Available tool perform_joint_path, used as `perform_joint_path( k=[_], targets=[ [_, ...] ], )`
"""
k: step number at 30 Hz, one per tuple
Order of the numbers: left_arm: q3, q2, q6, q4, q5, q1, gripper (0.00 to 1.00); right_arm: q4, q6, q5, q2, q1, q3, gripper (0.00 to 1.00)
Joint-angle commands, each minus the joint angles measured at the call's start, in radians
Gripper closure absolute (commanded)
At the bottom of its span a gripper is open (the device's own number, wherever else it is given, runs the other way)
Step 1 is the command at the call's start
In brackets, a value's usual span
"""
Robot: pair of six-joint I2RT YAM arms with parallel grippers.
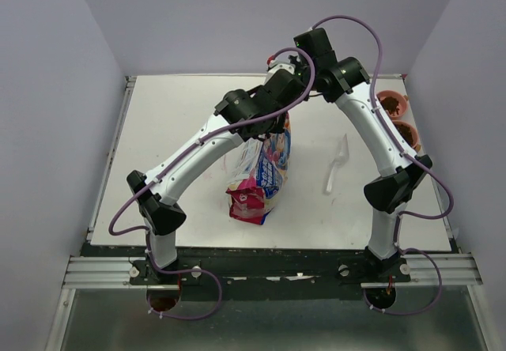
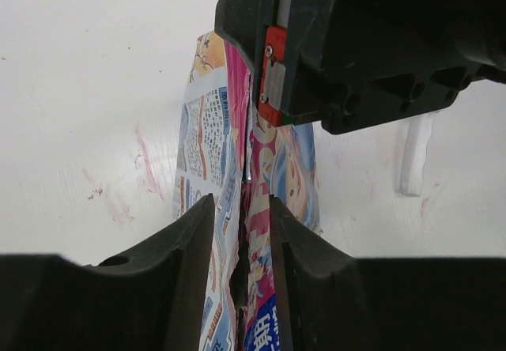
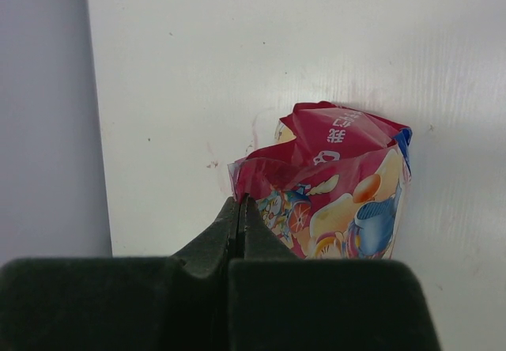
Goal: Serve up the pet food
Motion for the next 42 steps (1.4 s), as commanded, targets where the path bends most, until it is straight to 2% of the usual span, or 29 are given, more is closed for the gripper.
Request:
perform_joint_path(
  k=[1, 4, 6, 7, 12, 15, 16, 18, 19, 22, 23, 25, 32, 36, 42],
  targets=[
    [0.0, -0.002, -0.001, -0.016, -0.023, 0.002, 0.62, 0.024, 0.005, -0.014, -0.023, 0.007, 0.001, 0.99],
    [-0.02, -0.005, 0.022, 0.022, -0.026, 0.002, 0.76, 0.024, 0.008, -0.017, -0.023, 0.005, 0.003, 0.99],
    [-0.009, 0.011, 0.039, 0.021, -0.041, 0.002, 0.97, 0.024, 0.009, -0.017, -0.023, 0.005, 0.004, 1.0],
    [0.003, 0.017, 0.039, 0.009, -0.046, 0.002, 1.0, 0.023, 0.006, -0.014, -0.023, 0.005, 0.007, 1.0],
    [-0.055, -0.041, 0.058, 0.067, -0.064, -0.013, 1.0, 0.023, 0.005, -0.014, -0.023, 0.005, 0.01, 1.0],
    [-0.046, -0.043, 0.041, 0.038, -0.045, -0.009, 1.0, 0.023, 0.003, -0.012, -0.024, 0.005, 0.01, 0.99],
    [-0.041, -0.045, 0.036, 0.029, -0.04, -0.009, 0.98, 0.026, 0.0, -0.014, -0.024, 0.005, 0.01, 0.99],
    [-0.046, -0.057, 0.016, 0.015, -0.035, -0.009, 0.74, 0.024, 0.0, -0.012, -0.026, 0.005, 0.009, 1.0],
    [-0.056, -0.067, 0.009, 0.013, -0.034, -0.009, 0.66, 0.026, 0.0, -0.014, -0.027, 0.005, 0.006, 1.0],
    [-0.101, -0.127, -0.01, 0.032, -0.012, -0.006, 0.5, 0.035, 0.0, -0.022, -0.031, 0.005, -0.006, 0.99],
    [-0.107, -0.146, -0.016, 0.033, -0.003, -0.006, 0.38, 0.038, 0.0, -0.02, -0.034, 0.005, -0.011, 0.99],
    [-0.118, -0.179, -0.02, 0.036, 0.018, -0.004, 0.29, 0.047, -0.004, -0.02, -0.041, 0.005, -0.02, 0.98],
    [-0.17, -0.331, -0.062, 0.053, 0.101, 0.003, 0.21, 0.049, -0.027, -0.018, -0.05, 0.004, -0.022, 0.82],
    [-0.233, -0.417, -0.102, 0.062, 0.143, 0.025, 0.2, 0.047, -0.044, -0.014, -0.06, 0.005, -0.023, 0.65],
    [-0.319, -0.532, -0.149, 0.072, 0.155, 0.051, 0.19, 0.012, -0.089, 0.014, -0.061, 0.004, 0.047, 0.36]
  ],
)
